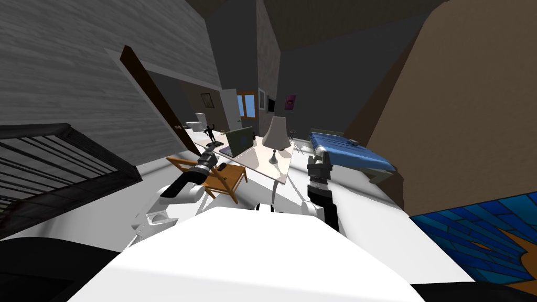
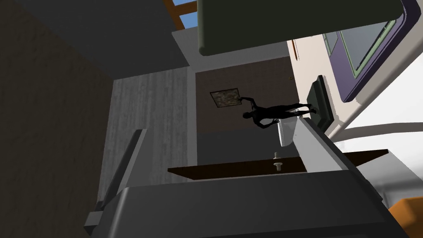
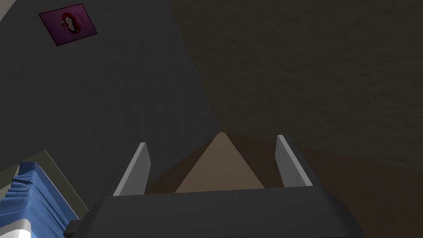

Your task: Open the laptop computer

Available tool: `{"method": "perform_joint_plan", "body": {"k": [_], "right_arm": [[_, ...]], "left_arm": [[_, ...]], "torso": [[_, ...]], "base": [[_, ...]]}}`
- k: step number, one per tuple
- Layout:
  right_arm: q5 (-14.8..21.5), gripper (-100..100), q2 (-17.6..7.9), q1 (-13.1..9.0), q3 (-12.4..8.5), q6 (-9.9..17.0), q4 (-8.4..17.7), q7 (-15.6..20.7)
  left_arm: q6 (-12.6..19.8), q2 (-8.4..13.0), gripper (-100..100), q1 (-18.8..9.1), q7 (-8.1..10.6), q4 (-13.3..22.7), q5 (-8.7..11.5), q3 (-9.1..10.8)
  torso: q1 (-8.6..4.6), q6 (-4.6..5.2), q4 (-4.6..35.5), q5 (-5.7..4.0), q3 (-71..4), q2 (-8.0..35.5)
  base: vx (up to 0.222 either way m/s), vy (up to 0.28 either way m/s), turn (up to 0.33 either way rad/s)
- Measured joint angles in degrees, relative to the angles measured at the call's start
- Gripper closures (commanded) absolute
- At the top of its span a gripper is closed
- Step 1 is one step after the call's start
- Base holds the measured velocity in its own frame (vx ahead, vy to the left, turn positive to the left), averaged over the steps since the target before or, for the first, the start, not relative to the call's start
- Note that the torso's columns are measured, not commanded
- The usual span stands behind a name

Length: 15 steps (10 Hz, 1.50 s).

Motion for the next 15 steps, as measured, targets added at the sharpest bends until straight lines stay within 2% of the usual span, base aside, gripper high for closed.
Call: {"method": "perform_joint_plan", "body": {"k": [2,6,10,11,15], "right_arm": [[0.0,0,0.0,0.0,0.0,0.0,0.0,0.0],[0.0,0,0.0,0.0,0.0,0.0,0.0,0.0],[0.0,0,0.0,0.0,0.0,0.0,0.0,0.0],[0.0,0,0.0,0.0,0.0,0.0,0.0,0.0],[0.0,0,0.0,0.0,0.0,0.0,0.0,0.0]], "left_arm": [[3.8,2.0,-100,-0.3,0.49,0.4,1.1,1.9],[8.8,3.6,-100,-0.5,0.76,1.0,1.8,3.56],[15.4,7.0,-100,-1.8,1.46,1.9,3.1,6.64],[16.7,7.3,-100,-1.8,1.57,2.0,3.4,6.91],[23.8,11.2,-100,-2.3,2.49,2.9,5.0,10.22]], "torso": [[0.08,0.0,0.0,0.03,0.0,0.0],[0.06,0.0,0.0,0.02,0.0,0.0],[0.03,0.0,0.0,0.01,0.0,0.0],[0.09,0.0,0.0,0.03,0.0,0.0],[0.04,-0.01,0.0,0.02,0.0,0.0]], "base": [[-0.013,-0.026,-0.023],[-0.006,-0.028,-0.066],[-0.008,-0.029,-0.062],[-0.002,-0.026,-0.127],[-0.004,-0.02,-0.07]]}}
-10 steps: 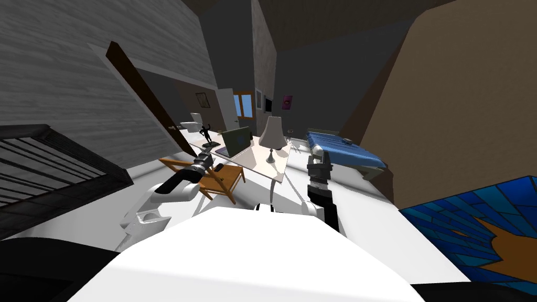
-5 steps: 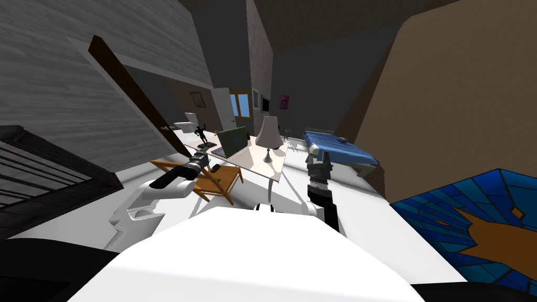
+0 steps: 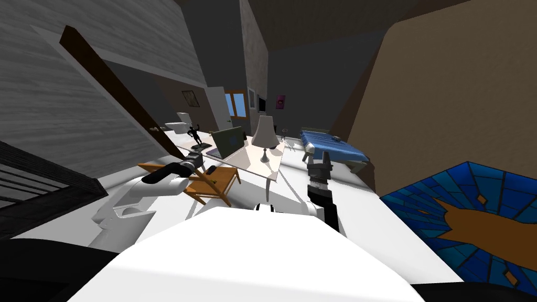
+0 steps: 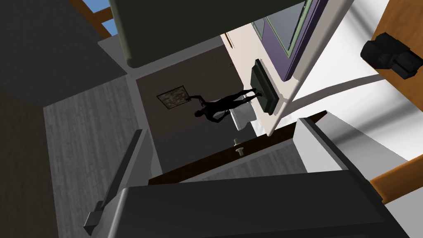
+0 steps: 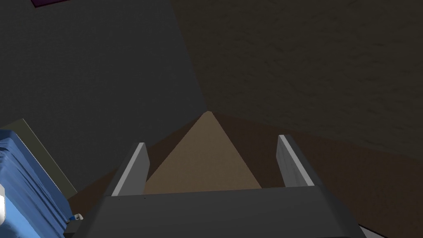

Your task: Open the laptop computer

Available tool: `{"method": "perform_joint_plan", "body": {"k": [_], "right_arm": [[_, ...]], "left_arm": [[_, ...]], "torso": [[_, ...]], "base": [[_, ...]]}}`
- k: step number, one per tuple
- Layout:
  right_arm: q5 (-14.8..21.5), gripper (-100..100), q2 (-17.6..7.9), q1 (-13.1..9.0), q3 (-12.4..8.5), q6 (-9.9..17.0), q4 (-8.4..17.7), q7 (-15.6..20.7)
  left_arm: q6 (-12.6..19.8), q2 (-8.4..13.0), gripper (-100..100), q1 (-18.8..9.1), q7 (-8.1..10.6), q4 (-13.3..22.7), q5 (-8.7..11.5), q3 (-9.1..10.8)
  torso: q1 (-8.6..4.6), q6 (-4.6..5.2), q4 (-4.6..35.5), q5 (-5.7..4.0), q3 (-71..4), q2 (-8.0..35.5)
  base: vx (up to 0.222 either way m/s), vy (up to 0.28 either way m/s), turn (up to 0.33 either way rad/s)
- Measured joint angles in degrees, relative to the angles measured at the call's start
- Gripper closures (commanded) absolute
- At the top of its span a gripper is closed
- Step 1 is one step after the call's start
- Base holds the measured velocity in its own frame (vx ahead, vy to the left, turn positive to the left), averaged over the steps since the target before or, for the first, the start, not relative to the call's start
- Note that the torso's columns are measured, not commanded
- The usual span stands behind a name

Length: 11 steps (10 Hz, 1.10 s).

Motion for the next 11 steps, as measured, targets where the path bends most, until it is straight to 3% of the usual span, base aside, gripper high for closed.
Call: {"method": "perform_joint_plan", "body": {"k": [4,11], "right_arm": [[0.0,0,0.0,0.0,0.0,0.0,0.0,0.0],[0.0,0,0.0,0.0,0.0,0.0,0.0,0.0]], "left_arm": [[5.3,2.0,-100,-0.4,0.49,0.6,0.6,1.6],[15.9,8.4,-100,-1.6,1.97,3.0,2.5,5.82]], "torso": [[0.01,0.0,0.0,0.0,0.0,0.0],[0.0,-0.01,0.0,0.0,0.0,0.0]], "base": [[0.0,-0.012,-0.09],[0.003,-0.004,-0.109]]}}
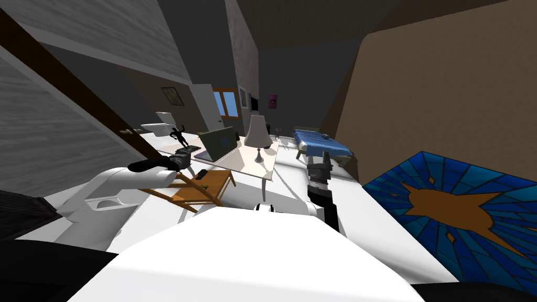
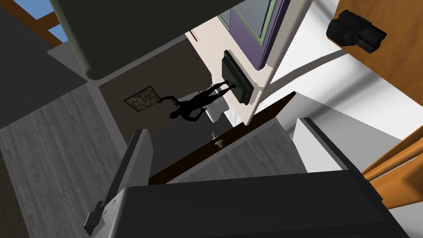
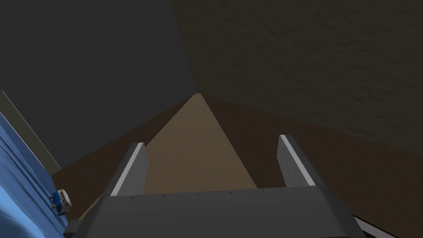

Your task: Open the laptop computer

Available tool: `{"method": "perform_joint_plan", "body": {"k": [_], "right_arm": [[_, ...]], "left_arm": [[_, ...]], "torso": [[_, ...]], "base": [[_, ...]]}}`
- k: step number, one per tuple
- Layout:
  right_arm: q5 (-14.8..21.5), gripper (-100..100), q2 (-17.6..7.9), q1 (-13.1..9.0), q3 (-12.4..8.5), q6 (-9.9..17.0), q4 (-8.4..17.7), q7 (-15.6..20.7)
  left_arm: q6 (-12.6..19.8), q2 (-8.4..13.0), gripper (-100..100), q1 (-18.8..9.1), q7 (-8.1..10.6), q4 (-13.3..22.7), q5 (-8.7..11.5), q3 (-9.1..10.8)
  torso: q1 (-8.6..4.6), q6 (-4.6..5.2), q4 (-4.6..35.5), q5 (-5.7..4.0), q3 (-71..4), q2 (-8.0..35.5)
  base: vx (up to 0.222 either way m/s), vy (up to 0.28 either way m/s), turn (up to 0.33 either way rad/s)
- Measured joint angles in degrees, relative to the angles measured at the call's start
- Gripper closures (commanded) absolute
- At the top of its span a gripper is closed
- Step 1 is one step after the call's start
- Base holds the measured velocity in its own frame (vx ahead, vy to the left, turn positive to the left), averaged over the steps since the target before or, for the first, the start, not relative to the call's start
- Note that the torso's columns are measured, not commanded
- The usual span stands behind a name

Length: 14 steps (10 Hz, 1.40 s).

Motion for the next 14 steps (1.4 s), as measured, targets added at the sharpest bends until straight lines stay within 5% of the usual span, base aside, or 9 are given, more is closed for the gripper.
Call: {"method": "perform_joint_plan", "body": {"k": [5,14], "right_arm": [[0.0,0,0.0,0.0,0.0,0.0,0.0,0.0],[0.0,0,0.0,0.0,0.0,0.0,0.0,0.0]], "left_arm": [[8.1,5.7,-100,-0.4,1.24,2.2,1.7,3.57],[21.2,13.9,-100,-1.4,3.71,5.9,2.7,7.13]], "torso": [[0.0,0.04,0.0,-0.01,0.0,0.0],[-0.01,-0.01,0.0,-0.01,0.0,0.0]], "base": [[0.009,0.01,-0.12],[0.013,0.025,-0.129]]}}
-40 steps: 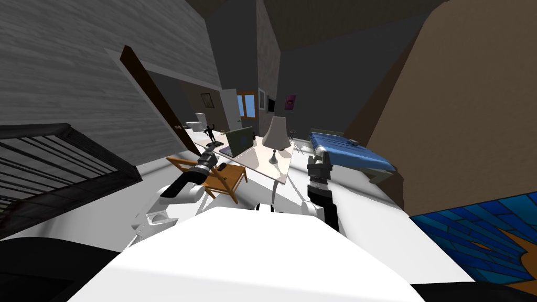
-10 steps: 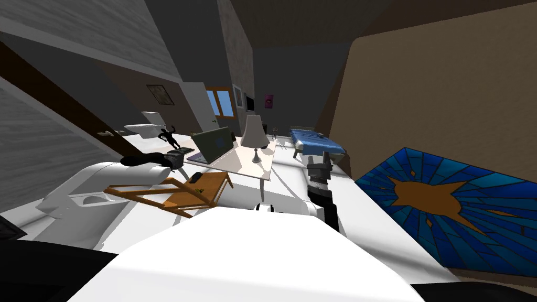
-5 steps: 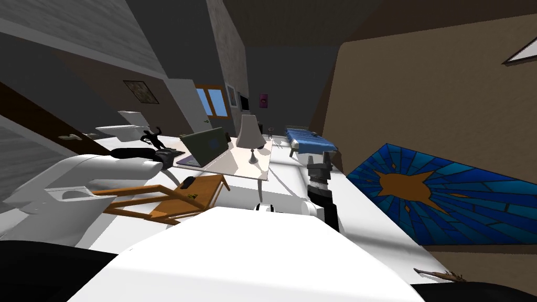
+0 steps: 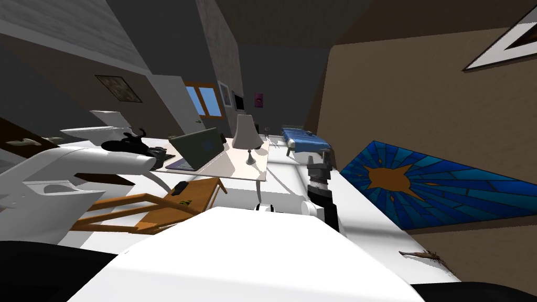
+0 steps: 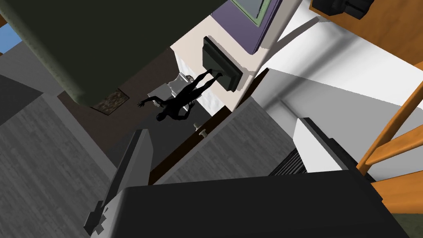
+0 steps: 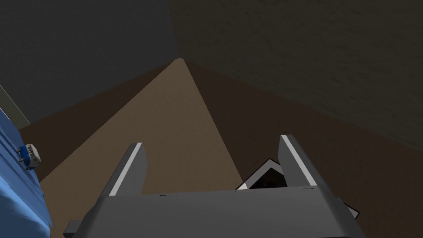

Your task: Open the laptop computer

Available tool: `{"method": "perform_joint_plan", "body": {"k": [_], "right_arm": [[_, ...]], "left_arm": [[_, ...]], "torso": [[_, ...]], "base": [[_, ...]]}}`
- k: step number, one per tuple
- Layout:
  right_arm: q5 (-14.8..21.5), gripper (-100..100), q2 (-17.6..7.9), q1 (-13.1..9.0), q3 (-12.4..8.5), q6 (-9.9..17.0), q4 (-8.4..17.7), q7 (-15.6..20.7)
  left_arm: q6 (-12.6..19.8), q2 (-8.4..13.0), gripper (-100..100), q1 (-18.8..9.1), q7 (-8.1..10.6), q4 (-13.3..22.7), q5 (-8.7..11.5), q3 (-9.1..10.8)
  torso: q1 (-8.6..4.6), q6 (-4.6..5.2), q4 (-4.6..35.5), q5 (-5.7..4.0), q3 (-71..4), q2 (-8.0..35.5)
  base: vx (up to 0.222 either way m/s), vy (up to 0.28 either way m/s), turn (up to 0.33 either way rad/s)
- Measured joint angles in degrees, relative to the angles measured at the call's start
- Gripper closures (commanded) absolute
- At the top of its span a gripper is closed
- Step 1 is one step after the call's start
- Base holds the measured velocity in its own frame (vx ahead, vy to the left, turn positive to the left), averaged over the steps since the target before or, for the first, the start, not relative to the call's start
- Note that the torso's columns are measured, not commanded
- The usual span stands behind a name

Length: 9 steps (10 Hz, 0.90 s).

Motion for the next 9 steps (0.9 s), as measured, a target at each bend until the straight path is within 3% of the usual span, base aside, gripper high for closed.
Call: {"method": "perform_joint_plan", "body": {"k": [3,9], "right_arm": [[0.0,0,0.0,0.0,0.0,0.0,0.0,0.0],[0.0,0,0.0,0.0,0.0,0.0,0.0,0.0]], "left_arm": [[3.7,2.7,-100,-0.2,0.84,1.2,0.3,1.01],[13.0,10.2,-100,0.0,3.35,4.3,0.9,3.49]], "torso": [[-0.01,0.05,0.0,-0.01,0.0,0.0],[-0.02,0.04,0.0,-0.01,0.0,0.0]], "base": [[0.015,0.036,-0.162],[0.033,0.069,-0.18]]}}
